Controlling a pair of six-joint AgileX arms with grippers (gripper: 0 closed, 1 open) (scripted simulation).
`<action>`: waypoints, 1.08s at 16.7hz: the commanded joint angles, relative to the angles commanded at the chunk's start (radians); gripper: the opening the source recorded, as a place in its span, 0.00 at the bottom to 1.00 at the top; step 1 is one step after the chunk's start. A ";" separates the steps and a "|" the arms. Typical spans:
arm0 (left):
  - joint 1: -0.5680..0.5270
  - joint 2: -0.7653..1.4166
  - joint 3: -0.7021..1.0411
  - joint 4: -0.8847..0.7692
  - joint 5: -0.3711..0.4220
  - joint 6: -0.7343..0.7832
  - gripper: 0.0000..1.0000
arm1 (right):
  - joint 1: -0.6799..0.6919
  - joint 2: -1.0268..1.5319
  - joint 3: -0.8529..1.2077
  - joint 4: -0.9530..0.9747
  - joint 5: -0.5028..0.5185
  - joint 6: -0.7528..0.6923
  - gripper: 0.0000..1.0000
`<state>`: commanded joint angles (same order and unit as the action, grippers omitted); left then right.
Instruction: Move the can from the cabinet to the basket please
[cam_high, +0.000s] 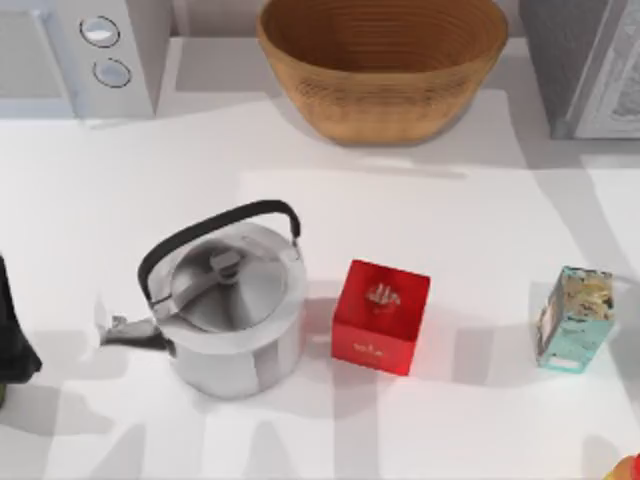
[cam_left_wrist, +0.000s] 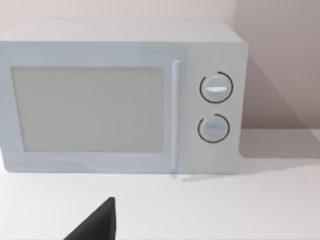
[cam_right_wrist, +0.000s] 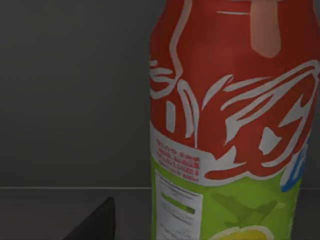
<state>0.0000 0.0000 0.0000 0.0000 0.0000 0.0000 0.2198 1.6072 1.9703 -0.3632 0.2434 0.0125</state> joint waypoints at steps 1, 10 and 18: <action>0.000 0.000 0.000 0.000 0.000 0.000 1.00 | 0.003 0.021 0.019 0.005 0.004 0.000 1.00; 0.000 0.000 0.000 0.000 0.000 0.000 1.00 | -0.005 0.082 0.092 -0.005 -0.002 0.000 1.00; 0.000 0.000 0.000 0.000 0.000 0.000 1.00 | -0.033 0.293 0.361 -0.061 -0.027 -0.001 1.00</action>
<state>0.0000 0.0000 0.0000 0.0000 0.0000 0.0000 0.1865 1.9001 2.3311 -0.4246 0.2160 0.0113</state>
